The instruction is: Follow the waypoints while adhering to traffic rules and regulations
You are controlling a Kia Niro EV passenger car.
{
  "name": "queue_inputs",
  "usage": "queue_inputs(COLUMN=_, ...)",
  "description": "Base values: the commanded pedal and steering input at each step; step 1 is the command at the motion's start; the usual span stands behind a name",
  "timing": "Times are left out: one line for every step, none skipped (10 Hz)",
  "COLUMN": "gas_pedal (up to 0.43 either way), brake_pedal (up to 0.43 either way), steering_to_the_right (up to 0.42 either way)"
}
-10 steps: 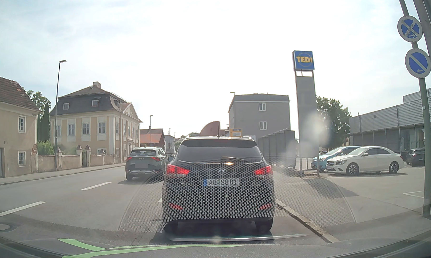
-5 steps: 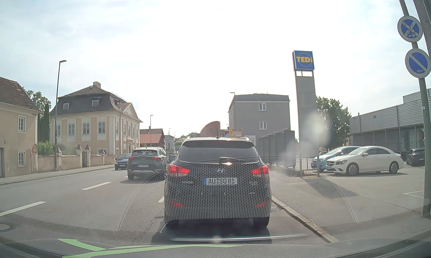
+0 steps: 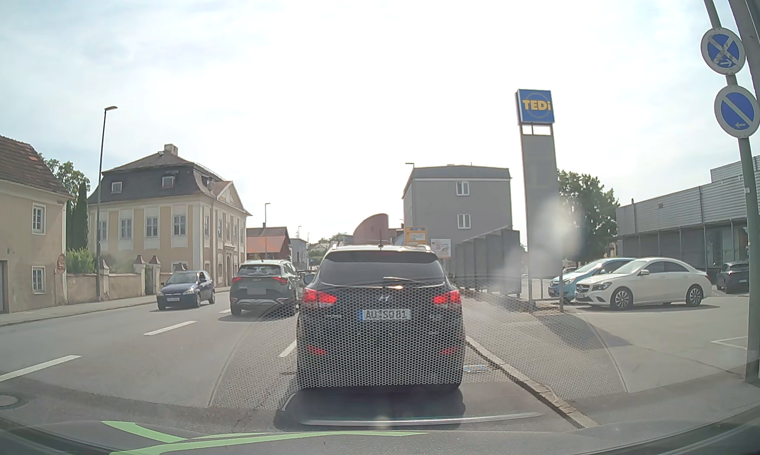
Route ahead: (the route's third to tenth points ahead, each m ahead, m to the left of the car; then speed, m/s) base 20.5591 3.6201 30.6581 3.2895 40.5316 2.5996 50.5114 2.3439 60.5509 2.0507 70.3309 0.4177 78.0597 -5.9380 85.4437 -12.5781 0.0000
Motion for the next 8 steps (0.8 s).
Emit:
queue_inputs(gas_pedal=0.000, brake_pedal=0.512, steering_to_the_right=-0.007)
queue_inputs(gas_pedal=0.000, brake_pedal=0.512, steering_to_the_right=-0.007)
queue_inputs(gas_pedal=0.000, brake_pedal=0.506, steering_to_the_right=-0.006)
queue_inputs(gas_pedal=0.000, brake_pedal=0.409, steering_to_the_right=-0.007)
queue_inputs(gas_pedal=0.000, brake_pedal=0.323, steering_to_the_right=-0.006)
queue_inputs(gas_pedal=0.000, brake_pedal=0.091, steering_to_the_right=-0.007)
queue_inputs(gas_pedal=0.000, brake_pedal=0.000, steering_to_the_right=-0.007)
queue_inputs(gas_pedal=0.000, brake_pedal=0.000, steering_to_the_right=-0.007)
